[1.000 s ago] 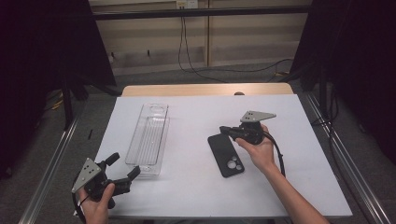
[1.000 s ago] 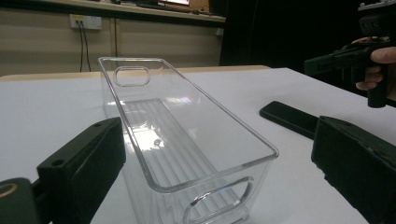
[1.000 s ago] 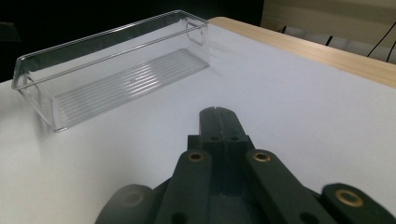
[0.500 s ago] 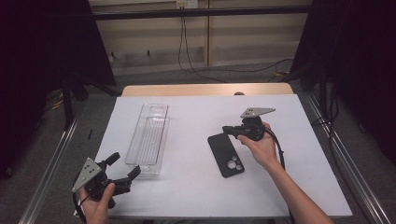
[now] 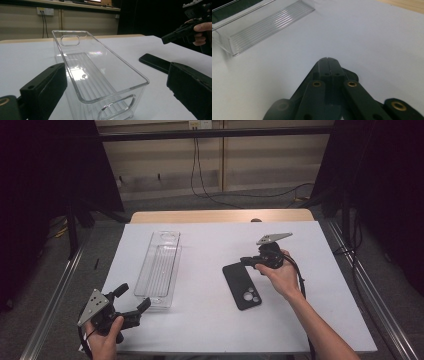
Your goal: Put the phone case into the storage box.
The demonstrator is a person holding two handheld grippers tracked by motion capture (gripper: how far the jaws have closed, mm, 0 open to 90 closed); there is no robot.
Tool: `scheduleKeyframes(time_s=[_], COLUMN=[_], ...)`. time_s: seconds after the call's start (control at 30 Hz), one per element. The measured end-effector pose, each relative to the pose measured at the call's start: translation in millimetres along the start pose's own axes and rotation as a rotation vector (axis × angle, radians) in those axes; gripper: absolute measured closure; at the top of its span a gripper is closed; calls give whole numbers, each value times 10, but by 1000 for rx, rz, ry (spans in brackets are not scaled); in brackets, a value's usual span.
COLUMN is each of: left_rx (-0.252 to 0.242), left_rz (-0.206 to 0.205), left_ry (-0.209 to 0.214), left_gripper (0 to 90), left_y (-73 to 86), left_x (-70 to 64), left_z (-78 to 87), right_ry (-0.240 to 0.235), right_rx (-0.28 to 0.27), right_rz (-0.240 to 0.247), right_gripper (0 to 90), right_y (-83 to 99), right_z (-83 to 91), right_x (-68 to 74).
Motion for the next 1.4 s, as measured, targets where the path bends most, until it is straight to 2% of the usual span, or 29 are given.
scheduleKeyframes(time_s=[0.37, 0.53, 0.9, 1.17, 1.4], left_rx=[-1, 0, 0, 7, 4], left_rz=[0, -3, -3, -1, 3], left_ry=[0, 1, -3, 3, 3], left_gripper=[30, 30, 30, 30, 30], left_y=[-3, -2, 0, 7, 3], left_x=[3, 16, 24, 23, 23], left_z=[3, -14, -56, -60, -47], right_ry=[8, 18, 23, 48, 57], right_rx=[83, 147, 185, 264, 293], right_rz=[-5, -23, -48, -84, -67], right_gripper=[900, 900, 900, 900, 900], right_y=[-34, 27, 65, 131, 105], right_z=[-67, -119, -132, -199, -240], right_x=[-21, -92, -165, -246, -240])
Point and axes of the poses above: each handheld gripper's, and its own axes: z roughly backward along the jaws, y roughly out of its underside, x roughly to its left, the point moved 7 cm from there along -z, roughly forward along the jaws, and after that the axes turned 12 degrees about y, right-handed, at the moved point
